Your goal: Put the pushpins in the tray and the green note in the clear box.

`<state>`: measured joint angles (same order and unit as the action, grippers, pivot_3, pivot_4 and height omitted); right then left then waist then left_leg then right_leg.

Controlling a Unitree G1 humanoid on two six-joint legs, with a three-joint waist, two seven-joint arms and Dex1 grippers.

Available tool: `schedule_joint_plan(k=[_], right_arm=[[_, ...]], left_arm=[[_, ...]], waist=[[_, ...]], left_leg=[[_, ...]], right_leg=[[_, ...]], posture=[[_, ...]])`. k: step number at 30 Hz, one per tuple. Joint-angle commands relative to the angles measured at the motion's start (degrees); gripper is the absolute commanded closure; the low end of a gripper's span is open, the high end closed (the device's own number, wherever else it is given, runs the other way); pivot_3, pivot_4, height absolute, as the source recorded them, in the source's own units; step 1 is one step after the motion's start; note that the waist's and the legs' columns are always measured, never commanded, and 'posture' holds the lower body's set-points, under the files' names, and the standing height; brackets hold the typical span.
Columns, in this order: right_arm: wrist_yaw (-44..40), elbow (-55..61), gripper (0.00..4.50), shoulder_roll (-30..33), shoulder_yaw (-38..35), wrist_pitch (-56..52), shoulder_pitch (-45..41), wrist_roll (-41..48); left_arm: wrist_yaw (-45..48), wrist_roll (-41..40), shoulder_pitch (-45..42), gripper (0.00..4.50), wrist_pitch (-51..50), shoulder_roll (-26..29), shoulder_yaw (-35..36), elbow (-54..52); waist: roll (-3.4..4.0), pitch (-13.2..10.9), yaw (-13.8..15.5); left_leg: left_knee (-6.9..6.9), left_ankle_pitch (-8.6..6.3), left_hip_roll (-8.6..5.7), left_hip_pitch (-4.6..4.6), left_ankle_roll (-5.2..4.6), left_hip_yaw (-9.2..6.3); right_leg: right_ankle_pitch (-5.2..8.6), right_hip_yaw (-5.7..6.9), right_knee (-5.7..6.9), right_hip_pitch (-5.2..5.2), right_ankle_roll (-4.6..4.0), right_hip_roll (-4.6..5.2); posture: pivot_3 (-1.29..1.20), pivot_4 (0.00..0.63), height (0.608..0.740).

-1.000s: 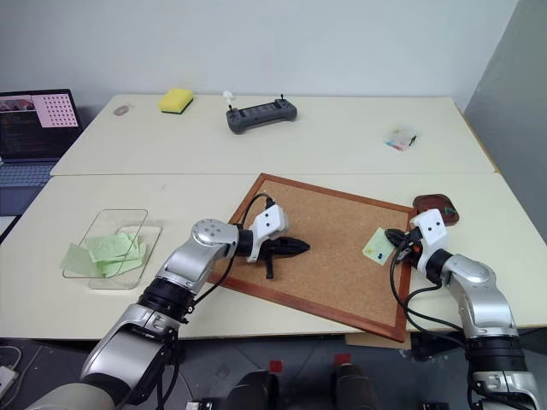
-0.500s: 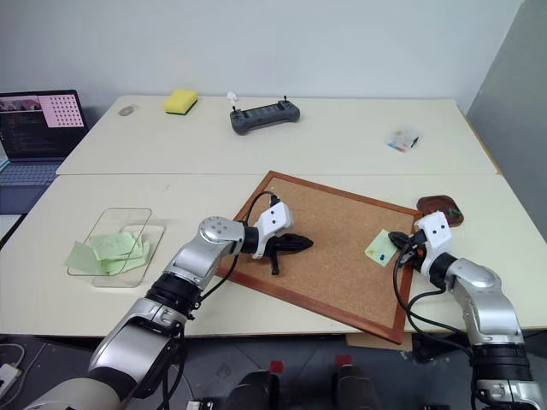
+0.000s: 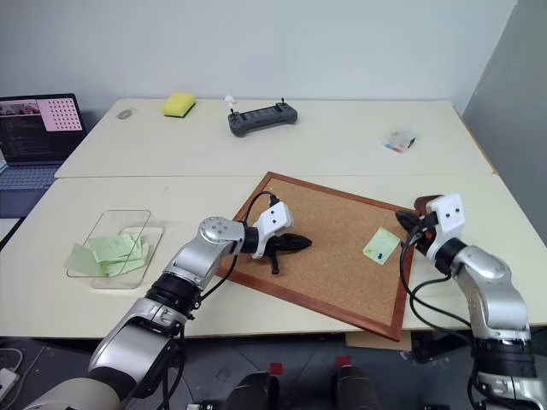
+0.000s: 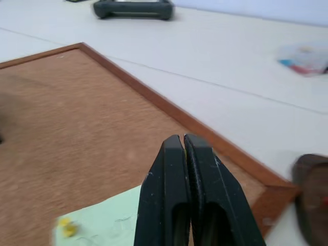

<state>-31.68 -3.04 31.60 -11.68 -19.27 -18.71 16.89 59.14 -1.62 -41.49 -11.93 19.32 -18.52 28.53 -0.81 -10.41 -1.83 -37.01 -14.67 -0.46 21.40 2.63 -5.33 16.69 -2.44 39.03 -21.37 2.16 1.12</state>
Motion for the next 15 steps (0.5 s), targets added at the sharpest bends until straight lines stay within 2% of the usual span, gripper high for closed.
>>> schedule_joint_plan(k=[1, 7, 15], right_arm=[[6.12, -6.65, 4.49, 0.67, -3.51, 1.64, -5.68, -2.04], [11.49, -21.9, 4.49, 1.14, -4.67, 2.62, -15.41, -3.96], [11.36, -39.09, 4.49, 1.33, -3.89, 7.34, -23.25, -5.61]], left_arm=[[-0.86, 3.23, 1.43, 4.5, -2.69, 0.76, -2.07, 1.3], [-0.55, 3.27, 2.15, 4.5, -4.08, 1.17, -2.63, -0.36], [-0.25, 2.0, 2.88, 4.5, -5.48, 1.71, -1.84, -2.74]], waist=[[0.0, 0.01, 0.0], [0.05, 0.03, -0.11], [0.05, 0.04, -0.24]], left_leg=[[0.01, 0.0, 0.0, 0.0, 0.0, -0.01], [0.04, 0.0, 0.01, -0.02, -0.01, 0.09], [0.08, 0.0, 0.02, -0.01, -0.01, 0.13]], right_leg=[[0.0, 0.02, 0.0, 0.0, 0.0, 0.0], [-0.01, -0.06, 0.0, -0.01, -0.01, 0.0], [-0.01, -0.08, -0.01, -0.03, -0.02, 0.0]], posture=[[0.0, 0.15, 0.74], [0.0, 0.15, 0.74], [0.0, 0.15, 0.74]])
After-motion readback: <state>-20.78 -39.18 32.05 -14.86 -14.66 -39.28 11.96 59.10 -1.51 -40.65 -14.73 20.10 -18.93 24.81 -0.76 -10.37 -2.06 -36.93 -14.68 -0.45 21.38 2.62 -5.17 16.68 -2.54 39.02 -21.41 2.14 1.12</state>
